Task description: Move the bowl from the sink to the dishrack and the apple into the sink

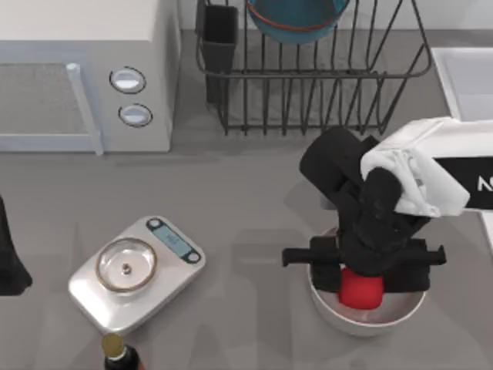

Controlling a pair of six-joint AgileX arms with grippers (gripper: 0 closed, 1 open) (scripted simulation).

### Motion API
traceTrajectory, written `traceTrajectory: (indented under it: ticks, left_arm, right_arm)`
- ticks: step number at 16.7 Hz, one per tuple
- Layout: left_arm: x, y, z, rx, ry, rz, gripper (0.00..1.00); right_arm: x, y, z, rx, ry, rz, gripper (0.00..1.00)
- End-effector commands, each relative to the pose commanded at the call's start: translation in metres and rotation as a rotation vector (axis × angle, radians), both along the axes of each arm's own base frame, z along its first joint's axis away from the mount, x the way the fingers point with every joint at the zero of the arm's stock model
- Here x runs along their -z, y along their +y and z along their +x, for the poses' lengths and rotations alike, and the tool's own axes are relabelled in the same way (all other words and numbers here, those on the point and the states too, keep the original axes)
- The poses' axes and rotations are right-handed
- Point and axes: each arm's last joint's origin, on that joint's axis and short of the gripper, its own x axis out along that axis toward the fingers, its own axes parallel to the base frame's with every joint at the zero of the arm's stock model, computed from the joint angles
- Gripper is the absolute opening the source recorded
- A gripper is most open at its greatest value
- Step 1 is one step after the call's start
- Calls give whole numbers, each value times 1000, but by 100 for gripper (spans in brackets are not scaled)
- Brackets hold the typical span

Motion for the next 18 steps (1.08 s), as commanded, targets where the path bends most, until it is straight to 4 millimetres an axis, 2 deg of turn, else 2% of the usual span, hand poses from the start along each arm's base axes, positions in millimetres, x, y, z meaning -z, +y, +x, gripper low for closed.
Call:
traceTrajectory:
  ticks: [2,3,5,7,14,18]
  left_arm:
    - [0,0,0,0,0,0,100]
    - [0,0,0,0,0,0,100]
    - [0,0,0,0,0,0,100]
    - [0,0,0,0,0,0,100]
    - [0,0,0,0,0,0,100]
    - [0,0,0,0,0,0,100]
  right_arm:
    - [0,0,0,0,0,0,0]
    - [-32,0,6,-1,-61,37,0]
    - [-36,1,7,-1,-62,38,0]
    - [-50,3,9,-1,-61,37,0]
    - [-124,1,7,-1,-56,33,0]
    - [-132,0,6,-1,-61,37,0]
